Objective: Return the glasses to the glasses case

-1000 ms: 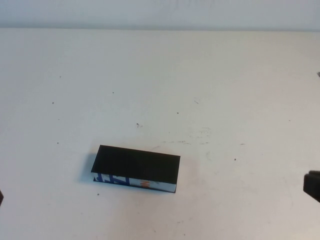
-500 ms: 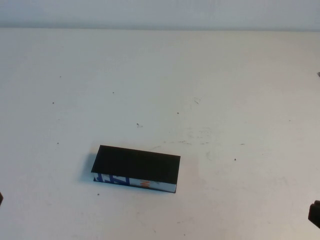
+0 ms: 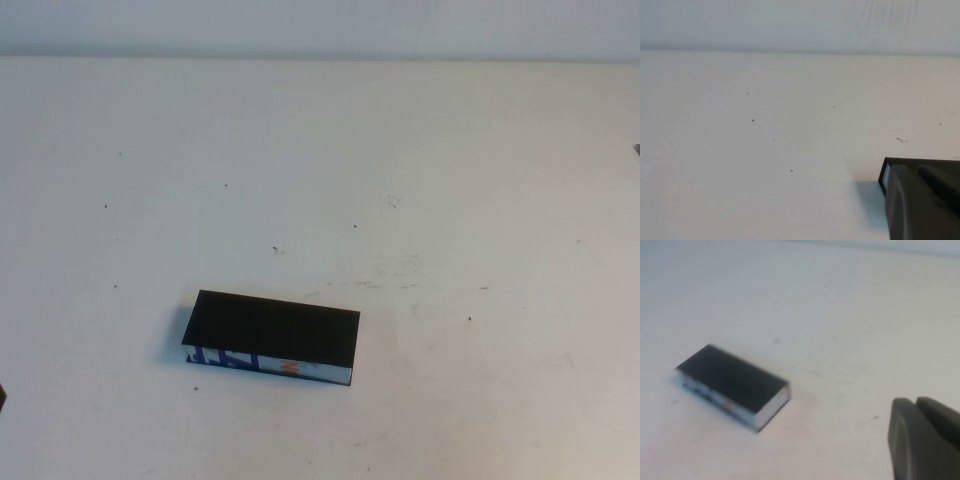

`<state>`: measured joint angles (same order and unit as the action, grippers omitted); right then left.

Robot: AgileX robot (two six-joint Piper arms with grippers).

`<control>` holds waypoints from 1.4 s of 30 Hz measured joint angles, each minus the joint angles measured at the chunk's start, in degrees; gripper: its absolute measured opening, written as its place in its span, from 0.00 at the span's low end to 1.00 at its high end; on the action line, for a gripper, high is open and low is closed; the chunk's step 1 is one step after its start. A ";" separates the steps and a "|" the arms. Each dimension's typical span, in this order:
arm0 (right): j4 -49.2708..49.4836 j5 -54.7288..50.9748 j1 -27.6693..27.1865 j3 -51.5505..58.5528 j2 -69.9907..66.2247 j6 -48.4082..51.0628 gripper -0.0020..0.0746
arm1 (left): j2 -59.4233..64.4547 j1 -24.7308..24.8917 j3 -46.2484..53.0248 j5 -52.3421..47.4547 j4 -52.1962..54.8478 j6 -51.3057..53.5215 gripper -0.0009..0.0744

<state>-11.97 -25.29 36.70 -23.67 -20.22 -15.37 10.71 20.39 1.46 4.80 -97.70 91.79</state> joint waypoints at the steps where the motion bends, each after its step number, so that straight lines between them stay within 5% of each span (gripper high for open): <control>1: -1.52 2.44 -2.97 1.42 0.26 -0.94 0.01 | 0.00 0.00 0.00 0.00 0.00 0.00 0.01; 8: -2.41 19.52 -27.72 15.73 6.89 -2.97 0.01 | 0.00 0.00 0.00 0.03 0.00 0.00 0.01; 11: -2.04 21.09 -32.67 20.63 12.30 -3.06 0.01 | 0.00 0.00 0.00 0.13 0.00 0.00 0.01; 27: 1.48 14.24 -33.68 23.21 20.65 -3.77 0.01 | -0.09 0.00 0.00 0.13 0.00 0.00 0.01; 33: 19.14 11.77 -33.68 24.91 20.65 18.65 0.01 | -0.09 0.09 0.00 0.13 0.00 0.00 0.01; 42: 22.73 5.13 -34.17 25.26 20.65 23.31 0.01 | -0.09 0.09 0.02 0.13 0.00 0.00 0.01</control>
<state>10.76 -20.16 2.53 1.59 0.43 7.94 10.62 20.48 1.48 4.93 -97.70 91.79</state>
